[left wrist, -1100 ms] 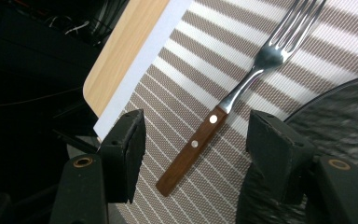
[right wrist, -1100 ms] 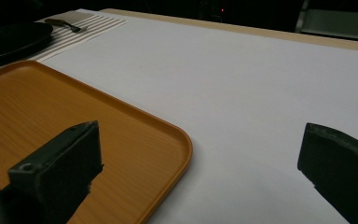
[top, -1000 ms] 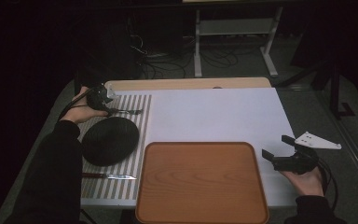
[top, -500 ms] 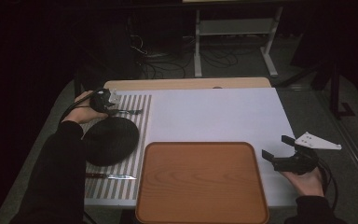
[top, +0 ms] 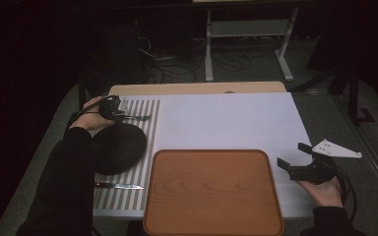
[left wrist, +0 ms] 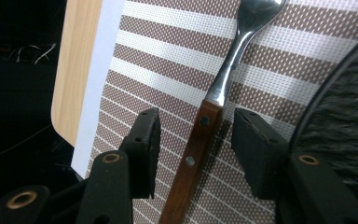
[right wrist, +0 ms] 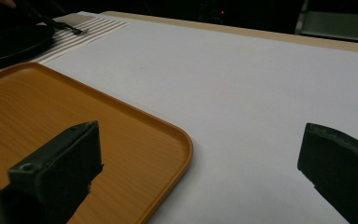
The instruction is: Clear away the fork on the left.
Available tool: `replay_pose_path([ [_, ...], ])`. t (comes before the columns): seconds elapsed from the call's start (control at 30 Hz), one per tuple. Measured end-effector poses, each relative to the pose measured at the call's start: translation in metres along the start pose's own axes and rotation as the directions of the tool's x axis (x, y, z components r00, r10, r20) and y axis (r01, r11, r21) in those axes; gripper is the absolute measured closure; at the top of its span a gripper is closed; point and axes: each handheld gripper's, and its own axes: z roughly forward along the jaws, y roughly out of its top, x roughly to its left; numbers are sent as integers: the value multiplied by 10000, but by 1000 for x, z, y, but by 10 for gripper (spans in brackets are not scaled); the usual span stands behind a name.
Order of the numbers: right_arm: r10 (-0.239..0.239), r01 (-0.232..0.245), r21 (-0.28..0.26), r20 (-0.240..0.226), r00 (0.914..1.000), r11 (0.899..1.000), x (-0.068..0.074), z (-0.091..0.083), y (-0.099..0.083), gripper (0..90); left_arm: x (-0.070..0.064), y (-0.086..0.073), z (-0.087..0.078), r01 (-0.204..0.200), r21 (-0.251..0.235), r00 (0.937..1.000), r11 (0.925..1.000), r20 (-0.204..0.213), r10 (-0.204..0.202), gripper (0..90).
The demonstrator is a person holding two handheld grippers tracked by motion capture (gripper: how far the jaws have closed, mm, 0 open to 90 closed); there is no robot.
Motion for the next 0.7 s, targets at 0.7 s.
replay_pose_path([
  [0.7, 101, -99, 152, -112, 9999, 9998, -3, 1, -1, 0, 11, -2, 16, 96, 297, 9957, 9995, 914, -122, 692],
])
